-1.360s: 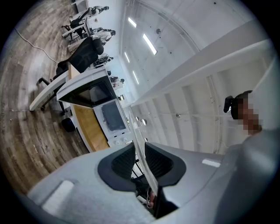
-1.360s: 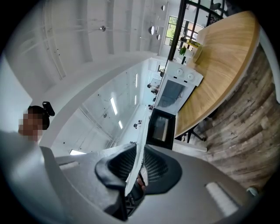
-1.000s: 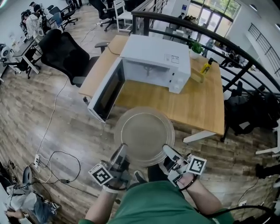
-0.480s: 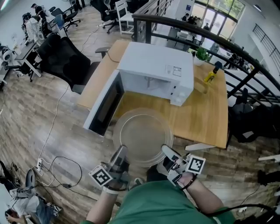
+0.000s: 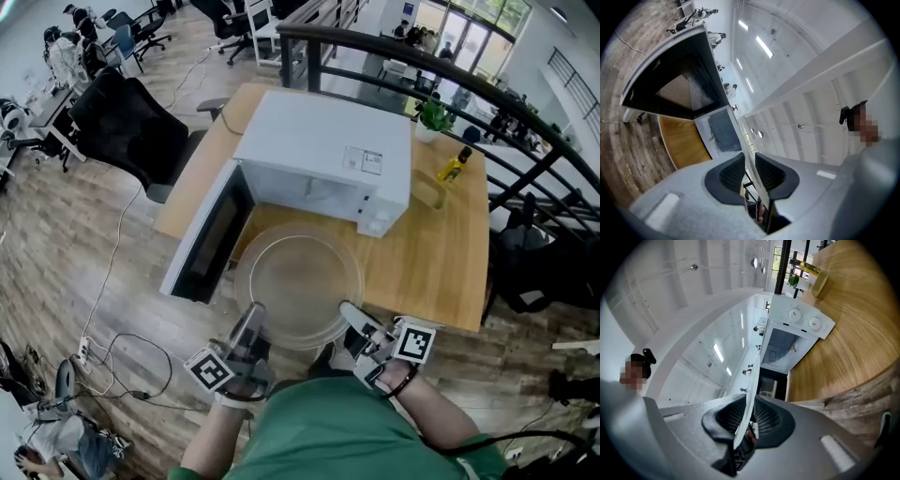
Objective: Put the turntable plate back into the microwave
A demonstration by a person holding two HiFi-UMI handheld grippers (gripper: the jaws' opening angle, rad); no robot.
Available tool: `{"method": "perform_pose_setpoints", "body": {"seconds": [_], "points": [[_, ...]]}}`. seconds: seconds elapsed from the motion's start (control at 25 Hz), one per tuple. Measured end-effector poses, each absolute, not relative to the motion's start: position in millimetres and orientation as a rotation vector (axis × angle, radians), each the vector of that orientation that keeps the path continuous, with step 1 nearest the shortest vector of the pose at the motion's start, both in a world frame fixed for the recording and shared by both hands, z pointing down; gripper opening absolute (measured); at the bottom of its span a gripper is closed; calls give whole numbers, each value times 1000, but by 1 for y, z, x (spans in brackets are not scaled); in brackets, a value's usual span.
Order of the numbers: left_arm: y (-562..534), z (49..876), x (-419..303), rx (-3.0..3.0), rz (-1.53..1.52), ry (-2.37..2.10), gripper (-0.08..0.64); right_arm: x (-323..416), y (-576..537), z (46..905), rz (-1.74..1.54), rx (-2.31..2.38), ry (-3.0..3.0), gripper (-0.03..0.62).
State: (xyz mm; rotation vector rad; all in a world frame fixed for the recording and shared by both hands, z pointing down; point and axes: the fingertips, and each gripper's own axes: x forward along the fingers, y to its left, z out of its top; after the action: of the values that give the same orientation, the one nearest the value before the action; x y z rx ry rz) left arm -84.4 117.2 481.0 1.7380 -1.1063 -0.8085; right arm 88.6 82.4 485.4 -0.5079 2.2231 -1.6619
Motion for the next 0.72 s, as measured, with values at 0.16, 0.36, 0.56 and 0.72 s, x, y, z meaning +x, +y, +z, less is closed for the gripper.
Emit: {"method": "perform_pose_setpoints", "body": {"seconds": [0.16,0.36,0.56,0.72], "points": [[101,485,-80,1740,-813,-1121,78,92,64,490,-1673,-490,2240,55],[81,491,-81,1742,-819,-1126,78,91,43,496,-1682,-492,2249,55],[58,505,-86,1772,-754,-1129,78,90,23,507,-1685,-526,2233,54],[35,524,-95,1782,-688,-1114,82,83,6,523,-1699,-584,2207,54]]}}
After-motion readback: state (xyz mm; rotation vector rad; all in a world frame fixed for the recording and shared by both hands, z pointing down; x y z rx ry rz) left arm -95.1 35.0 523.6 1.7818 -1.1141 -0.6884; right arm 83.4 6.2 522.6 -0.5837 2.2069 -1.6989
